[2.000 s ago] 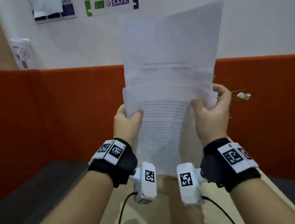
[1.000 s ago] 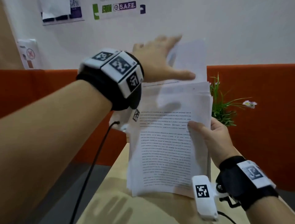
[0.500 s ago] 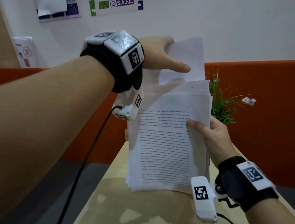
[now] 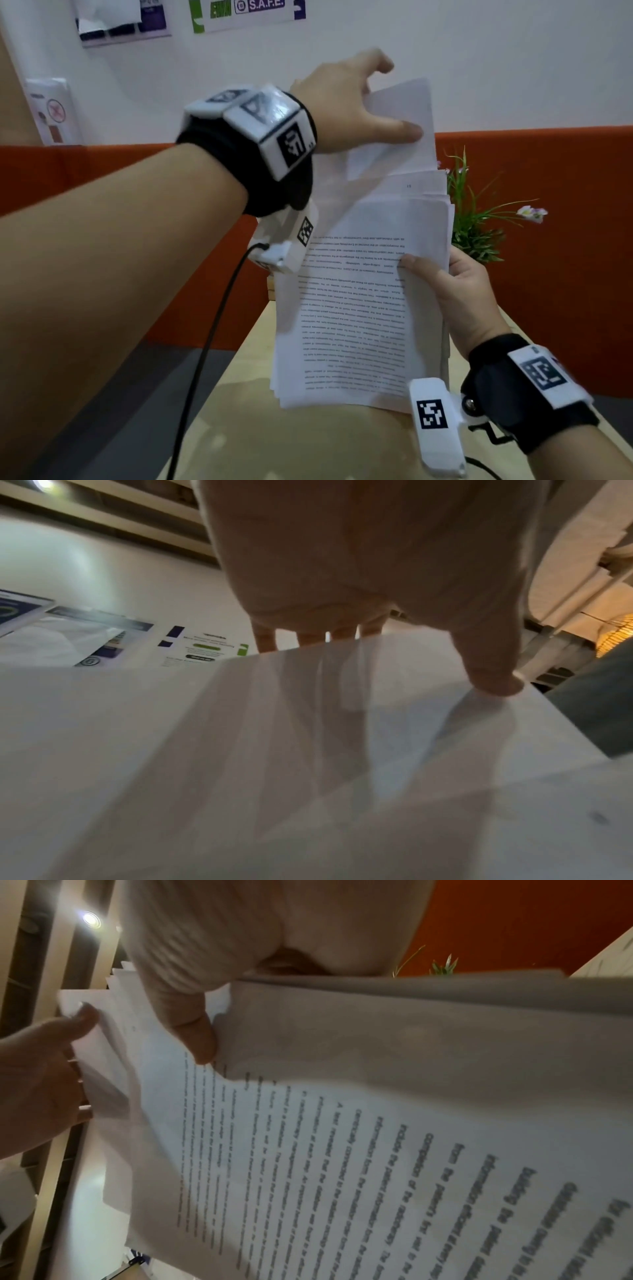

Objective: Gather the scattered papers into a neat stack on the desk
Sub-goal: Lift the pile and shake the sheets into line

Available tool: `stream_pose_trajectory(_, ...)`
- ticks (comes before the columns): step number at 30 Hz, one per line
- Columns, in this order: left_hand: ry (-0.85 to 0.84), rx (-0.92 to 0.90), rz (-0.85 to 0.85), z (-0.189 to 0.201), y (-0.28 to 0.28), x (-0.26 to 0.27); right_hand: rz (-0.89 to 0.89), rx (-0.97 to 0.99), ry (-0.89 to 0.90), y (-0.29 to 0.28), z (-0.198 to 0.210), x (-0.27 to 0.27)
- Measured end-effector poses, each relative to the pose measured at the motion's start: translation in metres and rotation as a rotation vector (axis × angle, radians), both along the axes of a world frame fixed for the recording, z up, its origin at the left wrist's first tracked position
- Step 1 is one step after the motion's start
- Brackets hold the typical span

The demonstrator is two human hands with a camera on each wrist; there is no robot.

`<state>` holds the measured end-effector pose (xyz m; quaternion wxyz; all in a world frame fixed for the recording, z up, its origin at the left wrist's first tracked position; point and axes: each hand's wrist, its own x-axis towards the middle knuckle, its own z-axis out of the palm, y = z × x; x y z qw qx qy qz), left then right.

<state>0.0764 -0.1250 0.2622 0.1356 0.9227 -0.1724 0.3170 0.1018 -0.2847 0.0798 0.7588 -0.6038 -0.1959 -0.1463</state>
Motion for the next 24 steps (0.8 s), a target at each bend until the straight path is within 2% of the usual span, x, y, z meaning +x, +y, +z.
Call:
stream_pose_trajectory(4,0.069,0.053,0.081,0.012,0.012,-0.003,-0.008,-0.002,-0.003,-0.001,0.000,-0.001)
stream_pose_trajectory(6,0.101,0.102,0.059,0.013,0.012,-0.001,-0.005,-0.007,-0.002,0.000,-0.001,-0.002)
stream_pose_trajectory(8,0.050,0.061,0.005,0.013,0.016,-0.002,-0.010,-0.005,-0.002,0.002,-0.002,-0.003)
stream_pose_trajectory(10,-0.123,-0.141,-0.093,0.009,0.032,-0.009,-0.024,0.008,-0.005,0.000,-0.004,-0.003)
stream_pose_trajectory(12,-0.268,-0.463,-0.150,-0.022,0.061,-0.015,-0.022,0.039,0.004,-0.002,-0.005,-0.003)
stream_pose_trajectory(13,-0.261,-0.655,-0.148,-0.052,0.076,-0.014,-0.018,0.055,0.010,-0.004,-0.005,-0.004)
stream_pose_trajectory(15,-0.013,-0.973,-0.152,-0.122,0.088,-0.011,-0.024,0.071,0.025,-0.005,-0.005,-0.003)
stream_pose_trajectory(17,0.288,-1.083,-0.187,-0.177,0.083,-0.006,-0.021,0.071,0.030,-0.001,-0.003,-0.003)
stream_pose_trajectory(19,0.380,-1.152,-0.229,-0.201,0.072,0.000,-0.051,0.093,-0.001,0.003,0.000,-0.004)
stream_pose_trajectory(24,0.100,-1.247,-0.139,-0.187,0.046,0.000,-0.326,0.068,-0.157,0.012,0.008,-0.015)
